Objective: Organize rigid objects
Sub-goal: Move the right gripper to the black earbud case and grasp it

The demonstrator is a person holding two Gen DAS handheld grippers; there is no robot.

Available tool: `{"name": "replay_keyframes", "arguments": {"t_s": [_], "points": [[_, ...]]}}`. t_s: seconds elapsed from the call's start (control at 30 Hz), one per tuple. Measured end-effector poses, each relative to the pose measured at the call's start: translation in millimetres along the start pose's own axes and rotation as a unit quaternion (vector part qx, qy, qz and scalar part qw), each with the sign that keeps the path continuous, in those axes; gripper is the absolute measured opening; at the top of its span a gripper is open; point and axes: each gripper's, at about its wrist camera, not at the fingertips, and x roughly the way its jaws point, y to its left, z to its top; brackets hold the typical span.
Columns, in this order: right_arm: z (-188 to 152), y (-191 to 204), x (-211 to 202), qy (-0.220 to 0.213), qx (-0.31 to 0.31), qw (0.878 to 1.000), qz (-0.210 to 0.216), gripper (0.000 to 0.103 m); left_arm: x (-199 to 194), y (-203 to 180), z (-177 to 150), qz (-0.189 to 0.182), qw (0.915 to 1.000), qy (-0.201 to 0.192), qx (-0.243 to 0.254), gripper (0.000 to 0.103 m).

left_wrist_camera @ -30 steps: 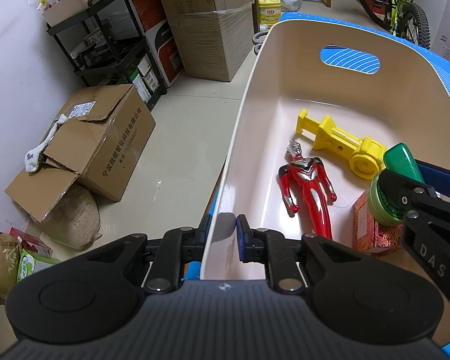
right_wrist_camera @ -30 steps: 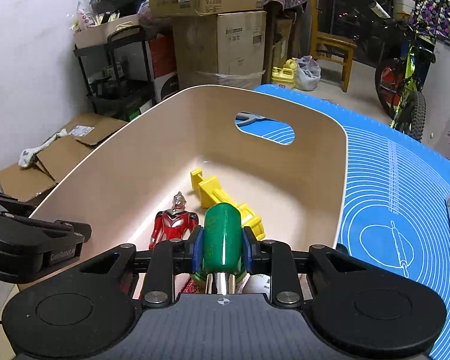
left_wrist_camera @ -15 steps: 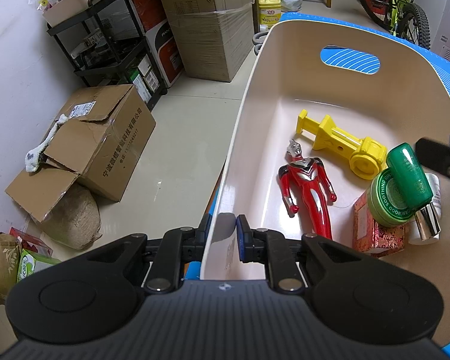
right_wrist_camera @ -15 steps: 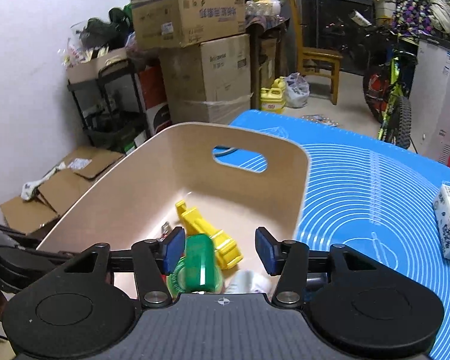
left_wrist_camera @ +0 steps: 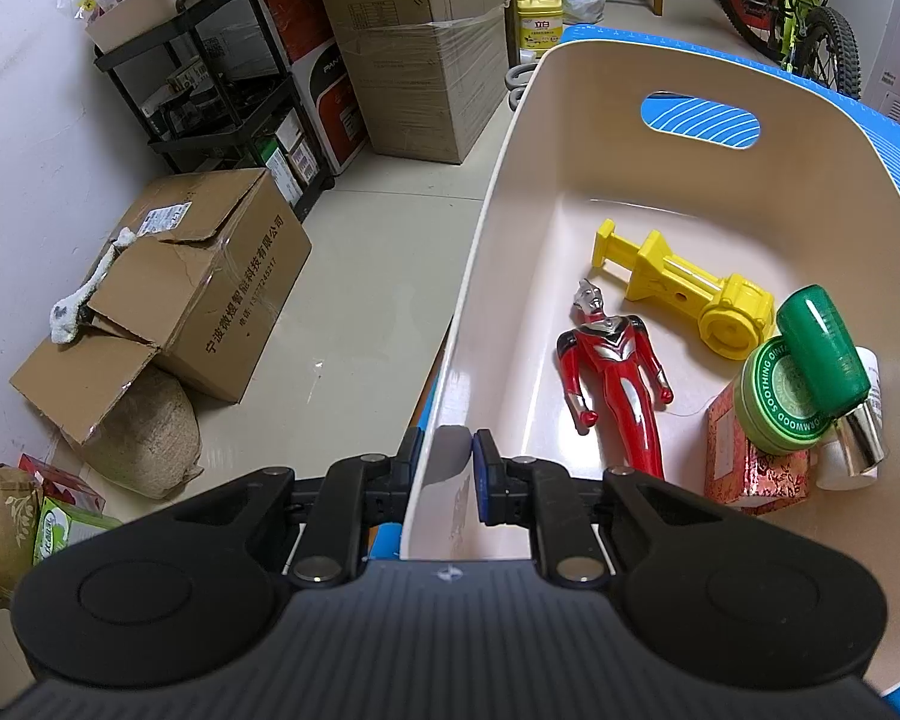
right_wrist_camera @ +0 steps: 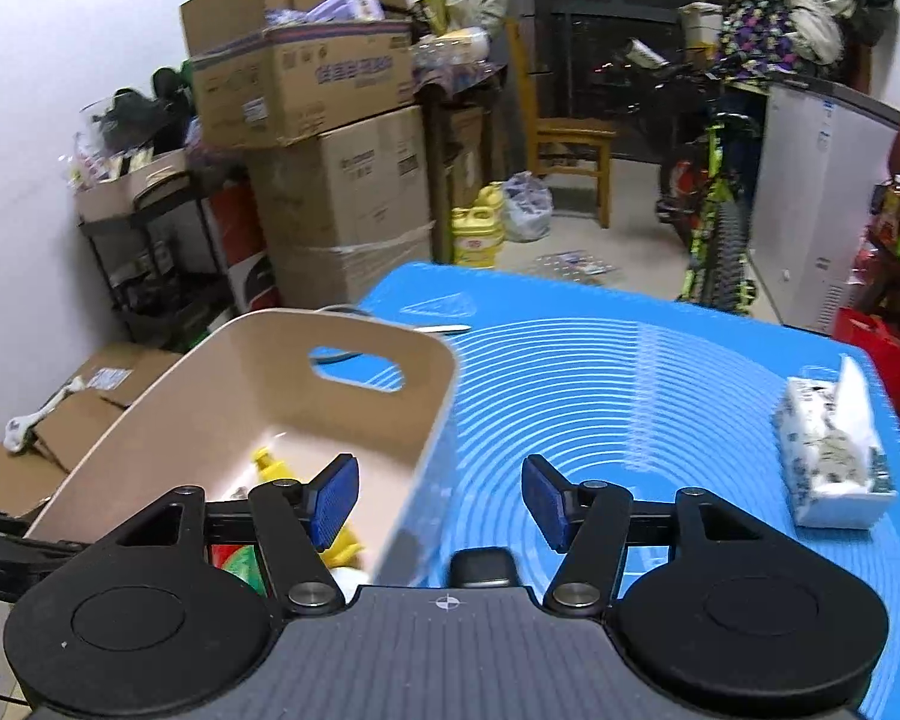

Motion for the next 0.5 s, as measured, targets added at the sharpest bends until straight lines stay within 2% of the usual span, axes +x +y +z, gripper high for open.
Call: {"name": "replay_keyframes", "arguments": {"t_s": [0.27, 0.5], "points": [[-5.1, -38.6, 5.2, 0.010, 0.014, 0.999, -0.034, 0.070, -0.7, 0.9, 0.7, 0.000, 1.0000, -0.001, -0.001, 0.019], [-19.5, -48.4, 21.3, 0.024, -0.009, 0.999, -0.042, 0.070, -1.1, 2.3, 0.0, 0.001, 1.0000, -0.001, -0.002, 0.019]]}}
